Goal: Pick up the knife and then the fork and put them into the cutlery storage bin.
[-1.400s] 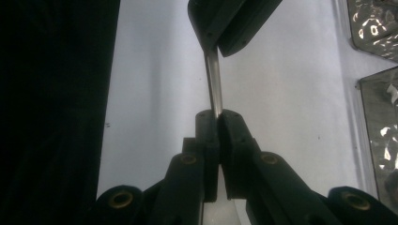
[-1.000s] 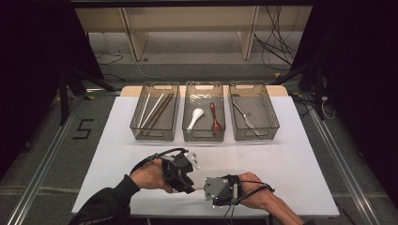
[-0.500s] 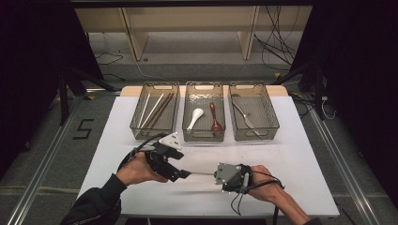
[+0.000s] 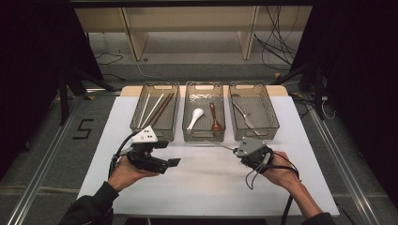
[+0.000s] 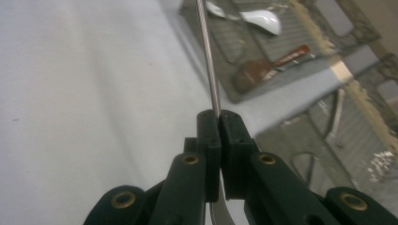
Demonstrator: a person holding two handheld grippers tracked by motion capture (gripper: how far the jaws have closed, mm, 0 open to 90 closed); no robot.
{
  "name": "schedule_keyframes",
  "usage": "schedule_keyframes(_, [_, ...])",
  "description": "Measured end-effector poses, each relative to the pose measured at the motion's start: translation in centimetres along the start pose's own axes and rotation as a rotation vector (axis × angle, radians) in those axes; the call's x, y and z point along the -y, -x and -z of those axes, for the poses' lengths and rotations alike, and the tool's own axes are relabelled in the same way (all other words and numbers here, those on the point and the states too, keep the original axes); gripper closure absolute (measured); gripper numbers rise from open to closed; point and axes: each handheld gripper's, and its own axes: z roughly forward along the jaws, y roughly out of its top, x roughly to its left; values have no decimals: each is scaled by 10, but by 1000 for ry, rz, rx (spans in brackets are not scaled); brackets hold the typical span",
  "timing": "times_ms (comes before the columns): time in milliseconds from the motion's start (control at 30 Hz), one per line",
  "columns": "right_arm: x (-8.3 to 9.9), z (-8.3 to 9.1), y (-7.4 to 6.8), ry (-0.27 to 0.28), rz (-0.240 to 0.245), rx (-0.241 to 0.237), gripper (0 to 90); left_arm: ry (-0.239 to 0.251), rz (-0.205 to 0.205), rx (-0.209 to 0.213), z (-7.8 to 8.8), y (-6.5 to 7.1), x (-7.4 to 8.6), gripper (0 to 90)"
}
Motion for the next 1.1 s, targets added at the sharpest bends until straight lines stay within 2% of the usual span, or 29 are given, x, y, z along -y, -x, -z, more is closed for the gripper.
schedule_keyframes(100, [1, 2, 15, 7, -58, 26, 885, 15, 28, -30, 3, -5, 6, 189])
schedule_keyframes(267, [2, 2, 40, 10, -155, 58, 885, 17, 42, -51, 5, -8, 12, 171])
schedule_keyframes(367, [3, 2, 54, 13, -211, 82, 885, 32, 38, -63, 6, -7, 14, 168])
schedule_keyframes(467, [4, 2, 67, 9, -257, 105, 885, 25, 28, -66, 7, -6, 16, 167])
schedule_keyframes(633, [8, -2, 88, 18, -372, 115, 885, 18, 26, -79, 9, -6, 20, 163])
schedule_keyframes(933, [5, -12, 119, 7, -477, 148, 884, 17, 32, -75, 12, -5, 26, 157])
schedule_keyframes(1100, [2, -20, 129, -10, -507, 169, 884, 33, 29, -75, 13, -4, 27, 156])
